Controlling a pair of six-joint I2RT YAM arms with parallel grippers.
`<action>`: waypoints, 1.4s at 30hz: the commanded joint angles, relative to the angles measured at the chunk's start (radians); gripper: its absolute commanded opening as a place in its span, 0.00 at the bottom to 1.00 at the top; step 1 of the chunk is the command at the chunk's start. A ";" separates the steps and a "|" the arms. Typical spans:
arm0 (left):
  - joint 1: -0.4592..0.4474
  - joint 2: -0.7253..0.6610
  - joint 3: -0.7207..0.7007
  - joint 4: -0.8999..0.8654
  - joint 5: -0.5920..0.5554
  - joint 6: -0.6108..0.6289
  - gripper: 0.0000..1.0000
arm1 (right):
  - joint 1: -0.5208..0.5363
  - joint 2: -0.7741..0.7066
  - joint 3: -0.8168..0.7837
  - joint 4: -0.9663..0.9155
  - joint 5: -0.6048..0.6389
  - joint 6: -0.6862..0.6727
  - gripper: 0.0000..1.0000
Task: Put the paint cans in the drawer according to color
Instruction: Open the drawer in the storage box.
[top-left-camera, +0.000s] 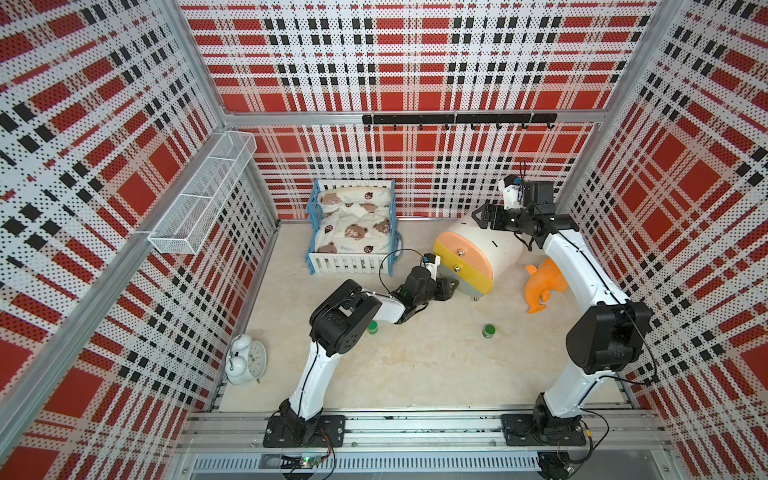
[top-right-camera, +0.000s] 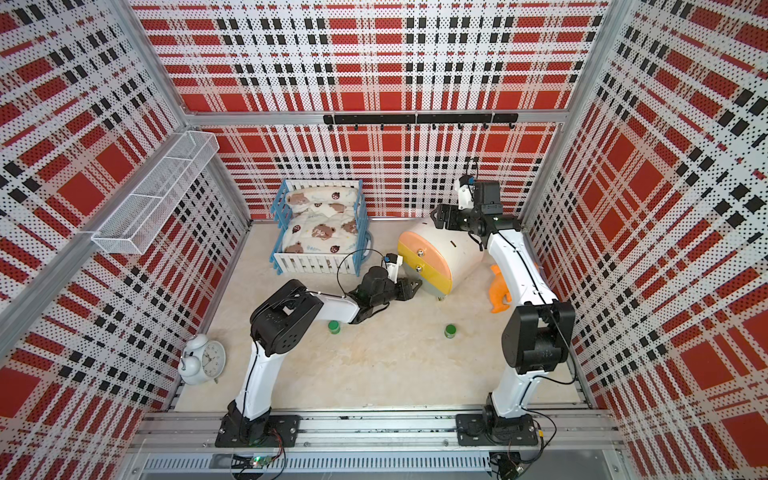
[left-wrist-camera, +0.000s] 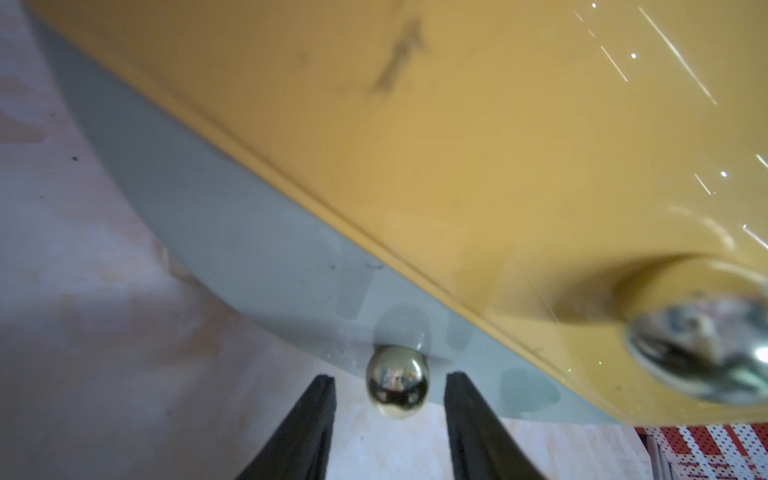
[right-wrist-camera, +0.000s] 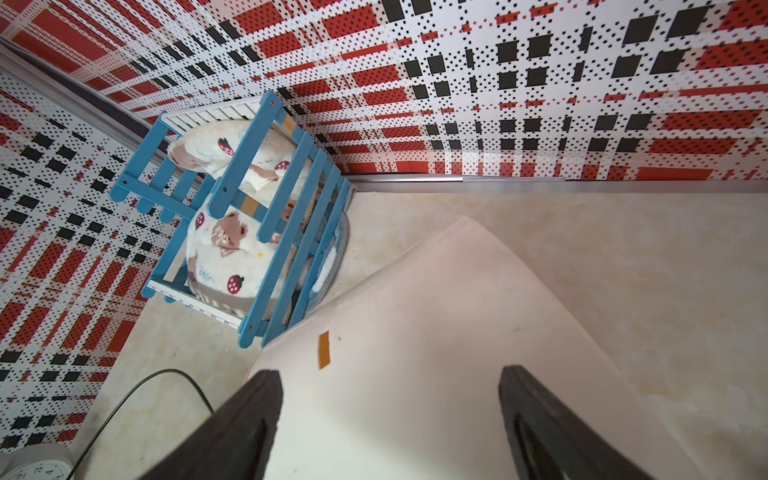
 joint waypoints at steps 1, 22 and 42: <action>-0.003 0.020 0.033 0.026 0.002 -0.001 0.43 | 0.012 0.013 0.037 -0.001 -0.002 0.002 0.88; 0.005 0.025 0.027 0.038 0.004 0.000 0.26 | 0.014 0.039 0.044 -0.015 0.011 -0.010 0.86; 0.018 -0.159 -0.214 0.036 0.018 0.076 0.24 | 0.014 0.057 0.041 -0.044 0.068 -0.044 0.86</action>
